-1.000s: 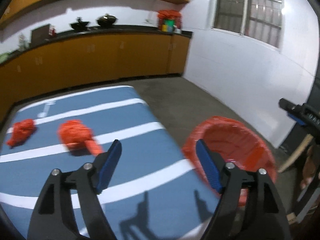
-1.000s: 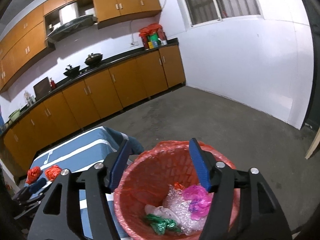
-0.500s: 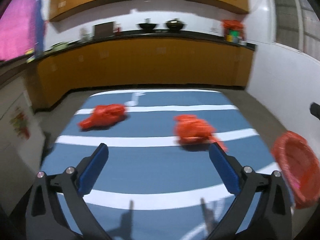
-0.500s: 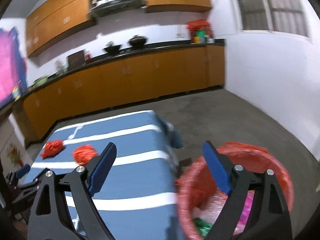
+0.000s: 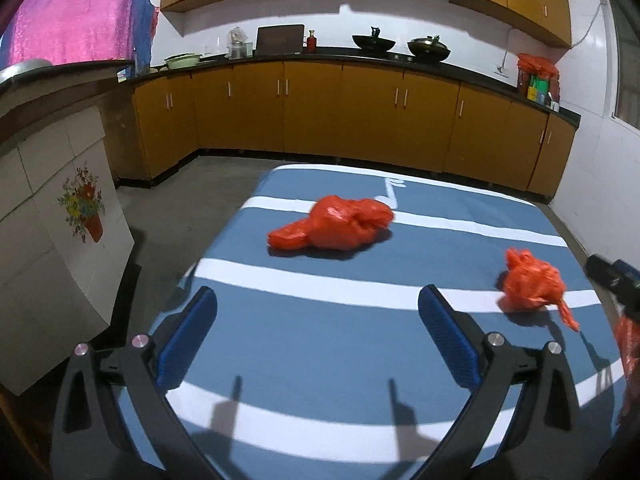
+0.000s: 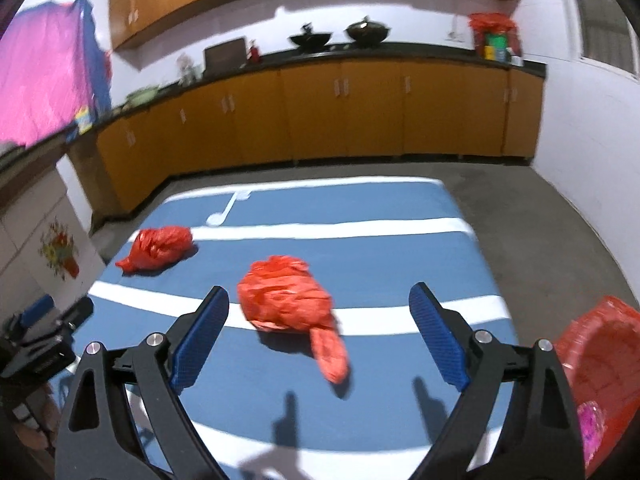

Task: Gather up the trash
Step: 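Move both open tools back over the two red bags on the table, then grasp the orange-red bag with the right tool while the left tool approaches the red bag, then close the left tool on the red bag while the right tool holds its bag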

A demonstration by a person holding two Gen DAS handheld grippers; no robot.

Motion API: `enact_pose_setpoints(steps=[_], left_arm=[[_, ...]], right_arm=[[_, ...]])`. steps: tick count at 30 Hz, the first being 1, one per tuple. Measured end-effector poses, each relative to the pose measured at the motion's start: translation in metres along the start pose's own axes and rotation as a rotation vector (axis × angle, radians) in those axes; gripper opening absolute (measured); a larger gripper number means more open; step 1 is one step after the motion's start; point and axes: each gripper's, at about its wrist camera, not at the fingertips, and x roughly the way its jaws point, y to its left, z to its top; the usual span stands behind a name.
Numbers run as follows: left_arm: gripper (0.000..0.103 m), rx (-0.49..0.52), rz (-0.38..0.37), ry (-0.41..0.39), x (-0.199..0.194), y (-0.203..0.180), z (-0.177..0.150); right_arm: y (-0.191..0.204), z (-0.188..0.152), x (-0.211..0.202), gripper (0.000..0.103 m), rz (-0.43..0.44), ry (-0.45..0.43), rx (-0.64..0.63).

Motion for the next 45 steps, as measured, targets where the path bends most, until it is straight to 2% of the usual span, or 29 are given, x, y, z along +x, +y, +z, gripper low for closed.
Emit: enact_pose_setpoints(steps=[7,9,11,17,24,29,37,45], left_arm=[[0.099,0.047,0.025,0.001,0.029,0.011,0.017],[0.099,0.054,0.019,0.008,0.041,0.013,0.024],[0.099,0.057,0.009,0.017,0.052,0.014,0.031],[0.099,0.065,-0.026,0.057,0.089,0.007,0.047],[0.099,0.077,-0.041,0.09,0.12,-0.003,0.057],[0.097,0.086,-0.08,0.122,0.136,-0.01,0.063],[0.075,0.074,-0.159,0.248,0.17,-0.008,0.064],[0.053,0.067,-0.205,0.25,0.163,-0.01,0.059]], right_arm=[[0.014,0.0,0.045,0.09,-0.025,0.108,-0.072],[0.012,-0.001,0.051,0.085,-0.021,0.136,-0.07],[0.012,-0.001,0.056,0.074,-0.017,0.156,-0.073],[0.009,-0.005,0.053,0.06,-0.001,0.168,-0.079],[-0.002,-0.008,0.044,0.059,0.007,0.172,-0.056],[-0.003,-0.008,0.045,0.059,0.012,0.178,-0.057],[0.003,-0.01,0.051,0.061,0.006,0.183,-0.068],[0.005,-0.012,0.049,0.059,0.007,0.187,-0.066]])
